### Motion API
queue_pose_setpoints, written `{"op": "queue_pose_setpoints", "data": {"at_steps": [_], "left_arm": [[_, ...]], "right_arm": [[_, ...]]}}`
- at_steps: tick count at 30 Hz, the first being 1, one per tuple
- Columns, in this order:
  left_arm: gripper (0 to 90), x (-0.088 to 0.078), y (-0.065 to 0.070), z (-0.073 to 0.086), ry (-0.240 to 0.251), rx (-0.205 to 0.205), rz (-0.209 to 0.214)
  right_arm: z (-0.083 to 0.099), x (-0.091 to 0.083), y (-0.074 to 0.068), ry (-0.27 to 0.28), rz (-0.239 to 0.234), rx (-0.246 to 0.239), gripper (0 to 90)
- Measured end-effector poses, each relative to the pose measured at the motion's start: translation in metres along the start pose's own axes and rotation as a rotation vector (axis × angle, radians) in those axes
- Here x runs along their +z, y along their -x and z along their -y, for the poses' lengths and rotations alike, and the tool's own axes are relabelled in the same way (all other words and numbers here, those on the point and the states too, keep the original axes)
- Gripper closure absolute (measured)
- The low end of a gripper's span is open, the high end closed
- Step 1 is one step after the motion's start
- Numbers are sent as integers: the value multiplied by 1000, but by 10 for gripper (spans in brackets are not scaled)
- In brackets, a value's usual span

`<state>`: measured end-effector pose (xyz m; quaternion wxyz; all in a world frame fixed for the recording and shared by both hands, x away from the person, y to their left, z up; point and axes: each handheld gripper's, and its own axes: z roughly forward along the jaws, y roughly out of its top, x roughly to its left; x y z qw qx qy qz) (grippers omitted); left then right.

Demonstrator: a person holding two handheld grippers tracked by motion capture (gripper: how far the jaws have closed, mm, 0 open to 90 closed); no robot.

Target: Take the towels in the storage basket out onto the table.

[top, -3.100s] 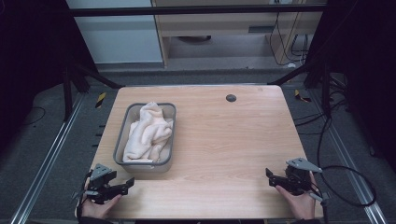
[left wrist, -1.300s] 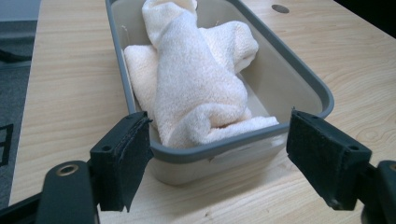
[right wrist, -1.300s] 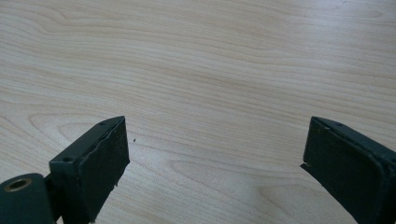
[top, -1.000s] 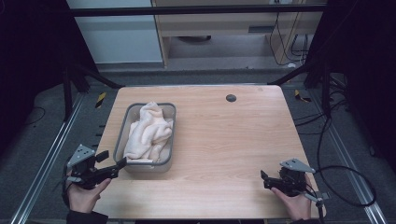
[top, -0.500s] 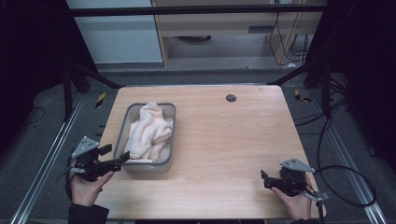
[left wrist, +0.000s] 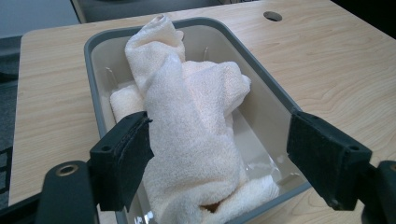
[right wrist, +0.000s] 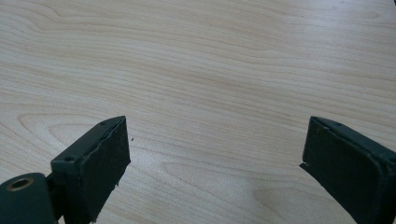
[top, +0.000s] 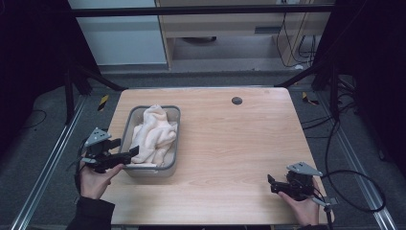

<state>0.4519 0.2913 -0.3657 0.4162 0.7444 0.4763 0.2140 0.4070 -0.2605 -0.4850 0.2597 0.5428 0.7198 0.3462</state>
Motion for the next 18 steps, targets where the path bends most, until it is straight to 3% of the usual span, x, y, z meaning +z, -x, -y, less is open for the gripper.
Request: {"op": "queue_pose_setpoints", "data": {"at_steps": [11,18], "left_arm": [[208,14,-4,-20,-47,18,-13],[208,29,-5,-25,-76,21,-12]], "right_arm": [[0,1,0,-8,-9,-3,74],[-2,3,1,-9,-10,-9,74]]}}
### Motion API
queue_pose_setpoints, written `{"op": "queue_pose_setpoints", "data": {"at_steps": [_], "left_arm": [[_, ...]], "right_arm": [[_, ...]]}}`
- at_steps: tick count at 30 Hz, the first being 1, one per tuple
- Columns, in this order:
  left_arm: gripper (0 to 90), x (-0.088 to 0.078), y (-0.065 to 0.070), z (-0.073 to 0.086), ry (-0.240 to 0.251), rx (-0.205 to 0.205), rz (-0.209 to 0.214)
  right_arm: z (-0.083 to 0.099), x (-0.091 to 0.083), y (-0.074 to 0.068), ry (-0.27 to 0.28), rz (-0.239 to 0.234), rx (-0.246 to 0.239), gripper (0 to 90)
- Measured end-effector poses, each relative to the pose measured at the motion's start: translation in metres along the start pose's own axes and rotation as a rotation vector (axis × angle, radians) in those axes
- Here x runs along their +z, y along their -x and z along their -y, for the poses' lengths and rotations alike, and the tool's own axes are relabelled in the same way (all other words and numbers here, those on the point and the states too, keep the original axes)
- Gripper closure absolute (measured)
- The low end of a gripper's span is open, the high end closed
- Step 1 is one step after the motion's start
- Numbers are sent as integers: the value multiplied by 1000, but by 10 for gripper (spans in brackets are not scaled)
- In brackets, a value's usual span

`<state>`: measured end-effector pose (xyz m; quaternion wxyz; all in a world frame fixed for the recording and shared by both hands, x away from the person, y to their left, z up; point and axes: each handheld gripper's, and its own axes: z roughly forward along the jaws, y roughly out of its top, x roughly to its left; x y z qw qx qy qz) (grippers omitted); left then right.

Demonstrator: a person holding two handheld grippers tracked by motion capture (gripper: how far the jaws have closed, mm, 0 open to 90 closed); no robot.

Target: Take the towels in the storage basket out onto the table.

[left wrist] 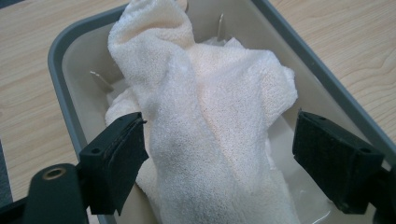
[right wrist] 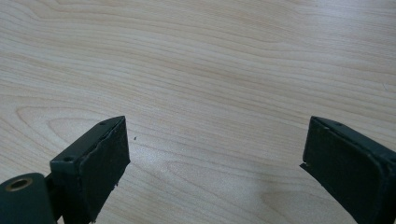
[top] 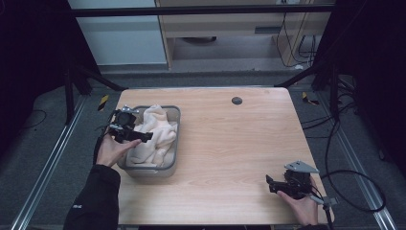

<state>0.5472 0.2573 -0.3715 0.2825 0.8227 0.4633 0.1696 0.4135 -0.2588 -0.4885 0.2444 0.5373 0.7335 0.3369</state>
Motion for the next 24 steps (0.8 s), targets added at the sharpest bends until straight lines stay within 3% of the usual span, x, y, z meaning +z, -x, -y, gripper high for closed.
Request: {"op": "queue_pose_setpoints", "data": {"at_steps": [14,24], "left_arm": [[149,15,-2,-6,-99,20,30],[143,29,-4,-1,-150,33,16]], "right_arm": [[1,2,-1,-20,-6,-1,68],[1,3,-1,-29,-9,-9,65]]}}
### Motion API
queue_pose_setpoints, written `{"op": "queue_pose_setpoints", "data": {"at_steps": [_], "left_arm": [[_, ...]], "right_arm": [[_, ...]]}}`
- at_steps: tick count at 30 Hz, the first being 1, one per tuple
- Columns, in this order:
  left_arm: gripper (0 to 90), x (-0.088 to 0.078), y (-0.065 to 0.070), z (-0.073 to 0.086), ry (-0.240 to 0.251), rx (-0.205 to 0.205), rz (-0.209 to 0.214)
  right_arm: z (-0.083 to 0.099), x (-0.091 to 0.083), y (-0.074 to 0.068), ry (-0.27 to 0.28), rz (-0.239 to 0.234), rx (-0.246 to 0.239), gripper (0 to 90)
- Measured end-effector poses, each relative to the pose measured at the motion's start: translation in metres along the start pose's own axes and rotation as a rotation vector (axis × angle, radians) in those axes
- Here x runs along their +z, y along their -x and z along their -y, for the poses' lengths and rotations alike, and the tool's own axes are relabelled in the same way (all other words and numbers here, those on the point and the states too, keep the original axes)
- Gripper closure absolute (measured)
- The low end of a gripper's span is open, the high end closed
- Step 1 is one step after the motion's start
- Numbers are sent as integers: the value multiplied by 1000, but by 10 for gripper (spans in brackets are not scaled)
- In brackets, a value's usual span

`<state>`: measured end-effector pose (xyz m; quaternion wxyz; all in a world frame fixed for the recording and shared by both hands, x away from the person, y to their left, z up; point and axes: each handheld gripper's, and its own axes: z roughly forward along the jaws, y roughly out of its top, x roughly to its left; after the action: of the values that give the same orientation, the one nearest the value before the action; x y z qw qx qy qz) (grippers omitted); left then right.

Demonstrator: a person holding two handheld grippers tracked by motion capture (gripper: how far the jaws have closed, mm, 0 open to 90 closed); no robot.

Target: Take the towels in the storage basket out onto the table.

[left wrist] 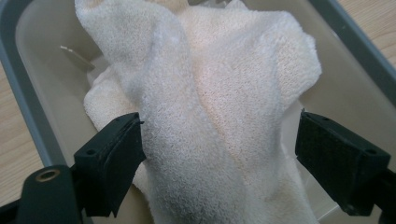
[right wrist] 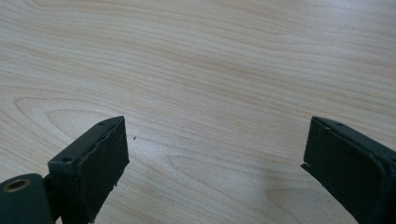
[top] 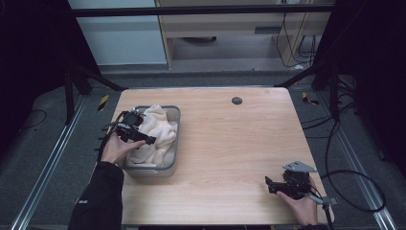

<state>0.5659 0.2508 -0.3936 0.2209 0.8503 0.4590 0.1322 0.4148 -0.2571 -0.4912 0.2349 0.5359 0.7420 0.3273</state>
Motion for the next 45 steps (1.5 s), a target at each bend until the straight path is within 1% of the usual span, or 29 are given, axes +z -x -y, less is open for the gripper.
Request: {"op": "queue_pose_setpoints", "data": {"at_steps": [5,9,11,14,17,23,26,29,32,36,42,44,45], "left_arm": [[140,10,-3,4,-25,-13,18],[141,14,-3,5,-36,-14,16],[147,16,-2,6,-34,-20,19],[164,17,-2,7,-41,-18,19],[187,19,-2,8,-49,-31,21],[271,23,-1,8,-74,-48,18],[333,24,-1,9,-84,-63,22],[392,25,-1,9,-97,-69,26],[469,24,-1,10,-98,-83,25],[548,23,0,10,-97,-82,14],[605,19,3,11,-74,-77,-3],[613,16,3,11,-66,-80,-3],[615,13,3,10,-62,-79,-4]], "right_arm": [[0,1,0,-5,-2,-9,64],[0,1,-1,-13,-6,-4,62],[0,2,-1,-16,-3,-12,61],[0,2,-1,-19,-7,-12,61],[0,2,-2,-25,-11,-5,60],[0,2,-2,-28,-14,-8,59],[0,2,-2,-28,-15,-10,59],[0,2,-2,-29,-15,-10,59],[0,2,-2,-28,-16,-9,59],[0,2,-3,-31,-18,-9,59],[0,2,-3,-31,-17,-10,59],[0,2,-2,-29,-15,-14,59],[0,2,-2,-29,-18,-9,59]]}}
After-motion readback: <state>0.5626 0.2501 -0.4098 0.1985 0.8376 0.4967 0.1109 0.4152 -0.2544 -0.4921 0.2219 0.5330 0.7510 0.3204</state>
